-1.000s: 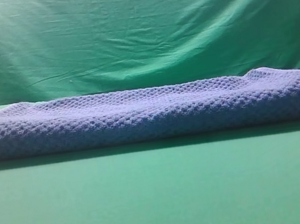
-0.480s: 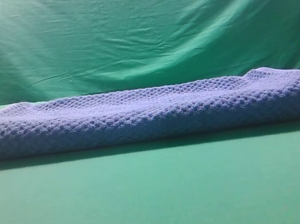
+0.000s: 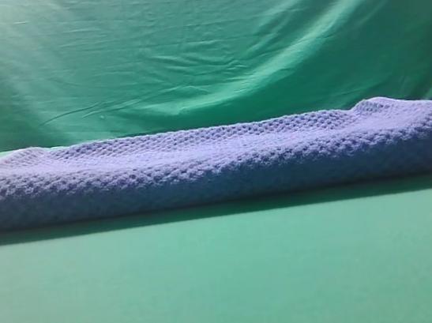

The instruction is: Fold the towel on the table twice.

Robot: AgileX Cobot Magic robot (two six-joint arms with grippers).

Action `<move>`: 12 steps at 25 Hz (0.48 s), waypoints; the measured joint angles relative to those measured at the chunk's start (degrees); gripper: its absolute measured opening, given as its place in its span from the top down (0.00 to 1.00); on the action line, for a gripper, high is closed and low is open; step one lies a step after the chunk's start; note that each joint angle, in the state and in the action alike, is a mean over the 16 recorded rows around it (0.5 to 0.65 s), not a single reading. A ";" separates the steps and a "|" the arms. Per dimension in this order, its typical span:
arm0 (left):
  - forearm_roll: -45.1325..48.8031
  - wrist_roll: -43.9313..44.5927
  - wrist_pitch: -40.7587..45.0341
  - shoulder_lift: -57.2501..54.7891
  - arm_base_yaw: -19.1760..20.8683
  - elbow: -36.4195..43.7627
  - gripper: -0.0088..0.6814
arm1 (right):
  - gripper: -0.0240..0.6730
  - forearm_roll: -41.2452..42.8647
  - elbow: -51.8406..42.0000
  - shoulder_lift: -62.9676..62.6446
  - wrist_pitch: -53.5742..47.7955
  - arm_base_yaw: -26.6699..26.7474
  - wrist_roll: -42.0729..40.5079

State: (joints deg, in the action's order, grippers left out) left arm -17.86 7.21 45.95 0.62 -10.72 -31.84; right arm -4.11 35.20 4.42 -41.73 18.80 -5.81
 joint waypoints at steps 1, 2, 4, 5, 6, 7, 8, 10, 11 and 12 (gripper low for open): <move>0.27 -0.04 -0.63 0.20 0.00 0.95 0.99 | 0.97 -0.01 -0.83 -0.43 0.63 0.00 0.00; 0.58 -0.09 -1.31 0.31 0.00 1.91 0.99 | 0.97 -0.01 -1.72 -0.79 1.32 0.00 0.00; 1.41 -0.16 -2.94 0.35 0.00 3.85 0.99 | 0.97 -0.02 -3.65 -1.29 2.95 0.00 -0.01; 1.96 -0.18 -3.86 0.35 0.00 4.91 0.99 | 0.97 -0.03 -4.72 -1.44 3.92 0.00 -0.01; 2.55 -0.19 -4.86 0.35 0.00 6.00 0.99 | 0.97 -0.03 -5.85 -1.54 4.96 0.00 -0.01; 3.21 -0.20 -5.90 0.35 0.00 7.15 0.99 | 0.97 -0.03 -7.02 -1.59 6.08 0.00 -0.01; 3.91 -0.21 -6.94 0.35 0.00 8.36 0.99 | 0.97 -0.02 -8.26 -1.61 7.29 0.00 -0.01; 5.37 -0.22 -8.97 0.35 0.00 10.86 0.99 | 0.97 0.00 -10.87 -1.64 9.86 0.00 -0.01; 6.08 -0.22 -9.94 0.35 0.00 12.11 0.99 | 0.97 0.01 -12.22 -1.64 11.17 0.00 -0.01; 6.76 -0.22 -10.85 0.35 0.00 13.32 0.99 | 0.97 0.03 -13.59 -1.64 12.50 0.00 -0.01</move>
State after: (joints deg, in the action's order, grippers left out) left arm -11.11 6.98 35.09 0.97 -10.72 -18.52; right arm -4.08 21.61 2.77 -29.23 18.80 -5.82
